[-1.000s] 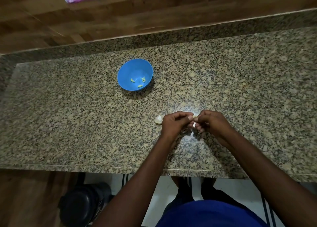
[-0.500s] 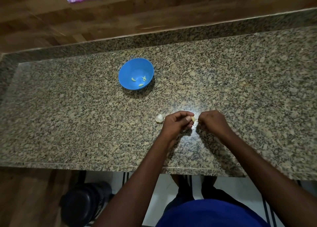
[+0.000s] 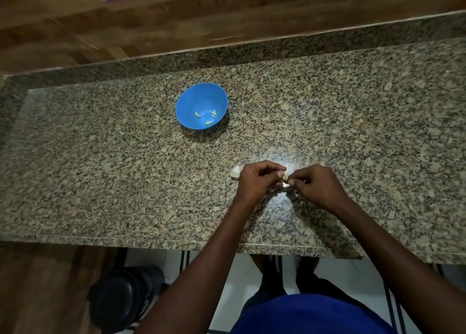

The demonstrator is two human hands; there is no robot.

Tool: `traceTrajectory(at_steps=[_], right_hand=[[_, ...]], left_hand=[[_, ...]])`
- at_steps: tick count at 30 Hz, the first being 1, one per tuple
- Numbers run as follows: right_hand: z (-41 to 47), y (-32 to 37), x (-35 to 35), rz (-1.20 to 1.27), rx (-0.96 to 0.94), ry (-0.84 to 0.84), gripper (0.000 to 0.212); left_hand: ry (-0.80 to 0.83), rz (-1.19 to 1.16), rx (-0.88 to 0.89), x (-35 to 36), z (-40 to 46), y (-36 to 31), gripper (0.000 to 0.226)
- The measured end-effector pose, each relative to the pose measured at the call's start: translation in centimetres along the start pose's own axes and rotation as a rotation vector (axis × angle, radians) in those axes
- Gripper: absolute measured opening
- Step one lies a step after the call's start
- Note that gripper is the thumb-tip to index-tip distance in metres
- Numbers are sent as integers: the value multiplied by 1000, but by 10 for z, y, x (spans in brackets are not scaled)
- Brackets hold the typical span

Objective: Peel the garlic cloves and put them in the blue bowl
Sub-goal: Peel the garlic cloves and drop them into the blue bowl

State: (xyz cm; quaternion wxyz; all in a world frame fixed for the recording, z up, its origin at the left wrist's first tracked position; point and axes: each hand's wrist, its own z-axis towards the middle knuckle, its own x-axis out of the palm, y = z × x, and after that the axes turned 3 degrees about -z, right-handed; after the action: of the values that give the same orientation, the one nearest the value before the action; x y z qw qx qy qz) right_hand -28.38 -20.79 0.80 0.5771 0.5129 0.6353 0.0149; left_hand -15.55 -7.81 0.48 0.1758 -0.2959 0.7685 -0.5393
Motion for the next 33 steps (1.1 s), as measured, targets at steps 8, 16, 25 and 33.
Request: traceTrajectory(at_steps=[8,16,25,33], right_hand=[[-7,5,-7,718,9,195,21],[-13,16,-1,1005,219,170,25],[-14,22,9,542,99,-242,15],[-19,28,7,133,-118,-375,20]], left_hand=[[29,-62,-2,3,-4,-10,12],[-90,-72,9,9,-8,-12,11],[-170,132,88,14,-15,-12,14],[-141,-361,-419,19,-10,-24,7]])
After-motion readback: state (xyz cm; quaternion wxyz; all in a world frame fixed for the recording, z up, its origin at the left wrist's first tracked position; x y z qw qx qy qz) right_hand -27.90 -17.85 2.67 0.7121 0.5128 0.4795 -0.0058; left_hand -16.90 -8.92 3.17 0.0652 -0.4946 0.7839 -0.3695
